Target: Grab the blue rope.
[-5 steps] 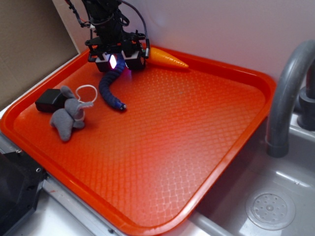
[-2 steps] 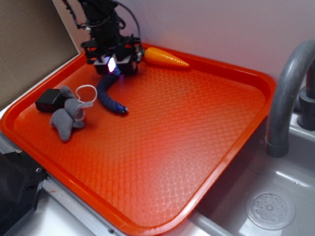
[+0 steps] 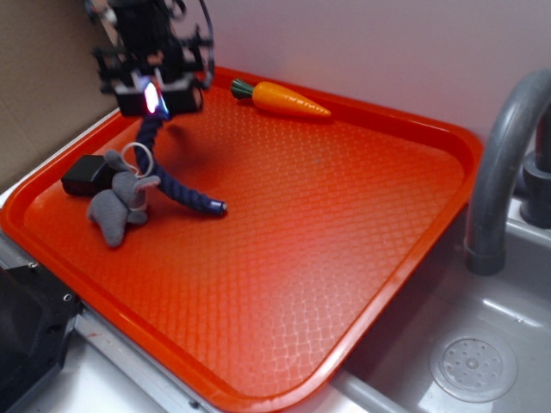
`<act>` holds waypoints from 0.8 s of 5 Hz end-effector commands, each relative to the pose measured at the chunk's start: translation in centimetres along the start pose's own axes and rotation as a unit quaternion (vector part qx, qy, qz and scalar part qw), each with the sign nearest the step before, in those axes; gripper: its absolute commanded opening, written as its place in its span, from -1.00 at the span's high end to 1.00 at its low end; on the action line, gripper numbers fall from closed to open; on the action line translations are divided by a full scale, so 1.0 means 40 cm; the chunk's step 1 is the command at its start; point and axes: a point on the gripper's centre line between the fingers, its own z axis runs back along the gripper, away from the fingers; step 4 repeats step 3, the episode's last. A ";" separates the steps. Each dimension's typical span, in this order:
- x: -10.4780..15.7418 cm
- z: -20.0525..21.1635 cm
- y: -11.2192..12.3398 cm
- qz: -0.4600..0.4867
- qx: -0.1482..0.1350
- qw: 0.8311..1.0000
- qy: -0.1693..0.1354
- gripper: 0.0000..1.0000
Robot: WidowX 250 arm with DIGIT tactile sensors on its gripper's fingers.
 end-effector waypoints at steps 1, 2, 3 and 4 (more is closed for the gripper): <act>-0.167 0.255 -0.019 -0.108 -0.077 0.991 -0.026 1.00; -0.210 0.315 -0.017 -0.126 -0.118 0.985 -0.016 1.00; -0.200 0.324 -0.010 -0.143 -0.117 0.983 -0.001 1.00; -0.200 0.324 -0.010 -0.143 -0.117 0.983 -0.001 1.00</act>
